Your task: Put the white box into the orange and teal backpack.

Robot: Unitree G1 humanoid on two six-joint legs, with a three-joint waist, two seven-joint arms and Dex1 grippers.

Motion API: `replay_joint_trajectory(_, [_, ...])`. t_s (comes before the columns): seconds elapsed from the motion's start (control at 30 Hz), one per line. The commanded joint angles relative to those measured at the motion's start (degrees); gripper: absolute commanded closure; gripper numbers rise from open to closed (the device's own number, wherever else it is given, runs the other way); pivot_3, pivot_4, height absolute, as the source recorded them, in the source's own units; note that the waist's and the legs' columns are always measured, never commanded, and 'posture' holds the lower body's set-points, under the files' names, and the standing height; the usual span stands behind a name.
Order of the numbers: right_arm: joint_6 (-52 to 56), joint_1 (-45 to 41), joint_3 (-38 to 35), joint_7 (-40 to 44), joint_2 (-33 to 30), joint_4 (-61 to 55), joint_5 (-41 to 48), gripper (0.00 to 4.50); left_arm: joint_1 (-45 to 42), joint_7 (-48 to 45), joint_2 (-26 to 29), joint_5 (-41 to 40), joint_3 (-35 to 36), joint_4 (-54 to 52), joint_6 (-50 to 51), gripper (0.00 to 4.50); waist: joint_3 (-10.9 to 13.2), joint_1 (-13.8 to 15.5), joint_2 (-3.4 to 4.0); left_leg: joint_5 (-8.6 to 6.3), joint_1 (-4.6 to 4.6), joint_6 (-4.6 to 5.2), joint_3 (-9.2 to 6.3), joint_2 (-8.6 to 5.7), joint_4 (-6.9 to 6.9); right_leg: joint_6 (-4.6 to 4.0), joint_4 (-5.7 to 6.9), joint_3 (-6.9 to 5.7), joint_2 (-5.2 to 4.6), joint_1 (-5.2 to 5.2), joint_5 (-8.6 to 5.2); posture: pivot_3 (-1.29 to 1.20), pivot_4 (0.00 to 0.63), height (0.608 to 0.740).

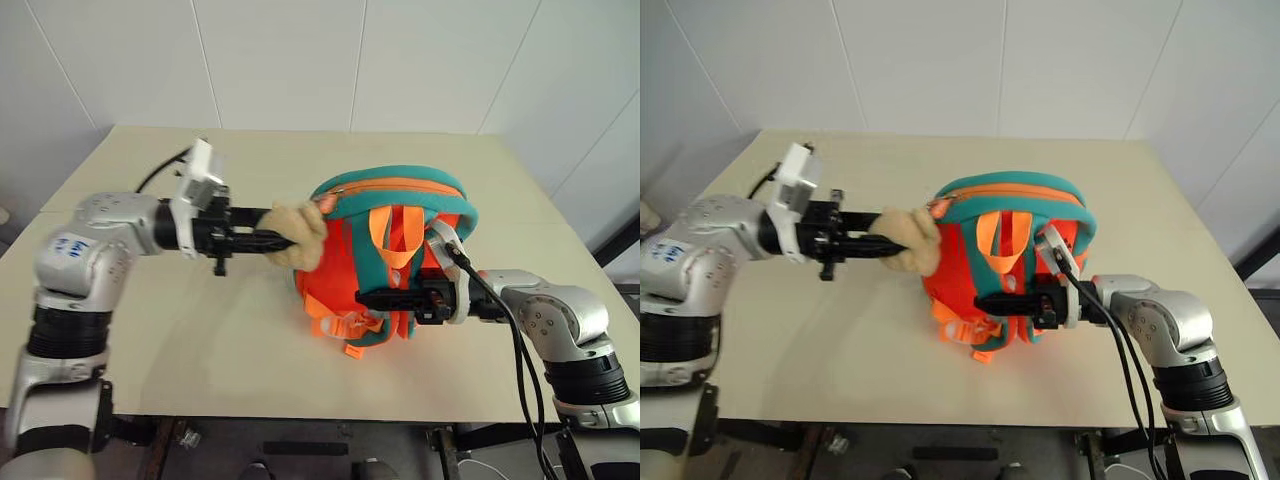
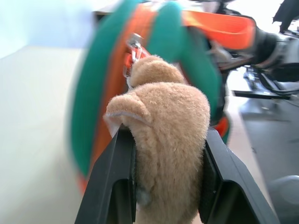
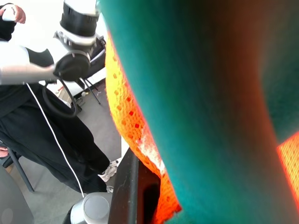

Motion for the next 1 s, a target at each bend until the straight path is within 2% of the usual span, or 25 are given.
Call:
replay_joint_trajectory(0.03, [-0.7,0.9,-2.1,-0.8,-0.3,-2.3,1.1,4.50,-1.1,-0.1,1.3,2.4,2.5,6.4,-3.6,3.03,0.0,0.0,0.00,0.00,-0.01,0.00,0.01,0.00,0.00,0.00,-0.02,0.01,-0.01,0.01,0.00,0.00,0.150,0.740])
replay_joint_trajectory(0.13, [-0.6,1.7,-2.5,-1.6,-0.2,-3.3,1.4,4.50,0.2,-0.8,1.1,4.9,1.4,11.9,-6.8,3.03,0.0,0.1,0.00,0.00,0.01,0.00,0.00,0.00,-0.01,0.00,0.00,0.00,0.01,0.00,0.00,0.00,0.150,0.740])
replay_joint_trajectory(0.27, [-0.6,3.3,-3.3,-3.0,0.0,-4.5,2.1,4.50,5.9,-2.1,-1.9,10.7,-5.2,14.7,-12.2,3.03,0.0,0.1,0.05,0.00,0.02,0.00,0.01,0.00,-0.09,-0.04,-0.02,0.00,0.00,0.01,-0.02,0.00,0.150,0.740])
replay_joint_trajectory(0.43, [-4.0,3.8,-5.9,-7.3,4.0,-4.6,2.9,4.50,8.8,0.4,-11.3,15.1,-9.5,21.6,-17.7,3.03,0.0,0.5,0.03,0.01,-0.01,0.00,0.01,0.00,-0.01,-0.06,0.07,0.00,0.01,-0.03,-0.03,0.00,0.150,0.740])
replay_joint_trajectory(0.5, [-4.1,4.4,-6.0,-8.0,4.5,-4.8,2.9,4.50,9.5,1.0,-13.4,16.7,-10.1,23.0,-20.3,3.03,0.0,0.7,0.02,0.01,-0.01,0.00,0.00,0.00,0.06,-0.05,0.11,0.00,0.01,-0.01,-0.03,0.00,0.150,0.740])
replay_joint_trajectory(0.63, [-8.1,6.2,-5.0,-9.4,5.2,-5.4,-0.4,4.50,12.0,0.3,-13.6,18.5,-10.6,21.4,-23.9,3.03,0.0,0.7,0.04,0.01,0.02,0.00,0.00,0.00,0.12,-0.04,0.14,0.00,0.00,0.04,-0.02,0.00,0.150,0.740])
replay_joint_trajectory(0.73, [-13.0,7.7,-4.2,-9.6,4.8,-5.5,-4.5,4.50,13.6,-0.1,-10.9,18.9,-9.7,18.2,-23.8,3.03,0.0,0.7,0.03,0.01,0.02,0.01,0.00,0.00,0.17,-0.02,0.15,0.00,0.00,0.06,-0.01,0.00,0.150,0.740])
replay_joint_trajectory(0.77, [-13.8,8.5,-4.3,-8.7,4.5,-6.1,-4.4,4.15,14.1,0.1,-9.9,18.7,-9.1,16.8,-23.7,2.61,0.0,0.6,0.03,0.01,0.03,0.01,0.00,0.00,0.18,-0.02,0.15,0.01,0.00,0.08,-0.01,0.00,0.150,0.740])
replay_joint_trajectory(0.87, [-17.1,10.1,-4.4,-8.9,4.2,-7.3,-6.4,3.28,16.1,-0.4,-7.3,16.4,-6.6,12.5,-22.2,1.82,0.0,0.3,0.04,0.01,0.04,0.01,0.00,0.01,0.15,-0.02,0.16,0.01,0.01,0.06,0.00,0.00,0.150,0.740])
replay_joint_trajectory(1.0, [-21.4,12.4,-6.1,-9.1,1.6,-7.7,-9.9,1.91,20.4,-0.5,-4.1,12.2,-3.3,2.4,-16.6,0.53,0.0,0.3,0.03,0.01,0.03,0.01,0.00,0.01,0.06,-0.03,0.14,0.02,0.00,0.02,-0.01,0.00,0.150,0.740])
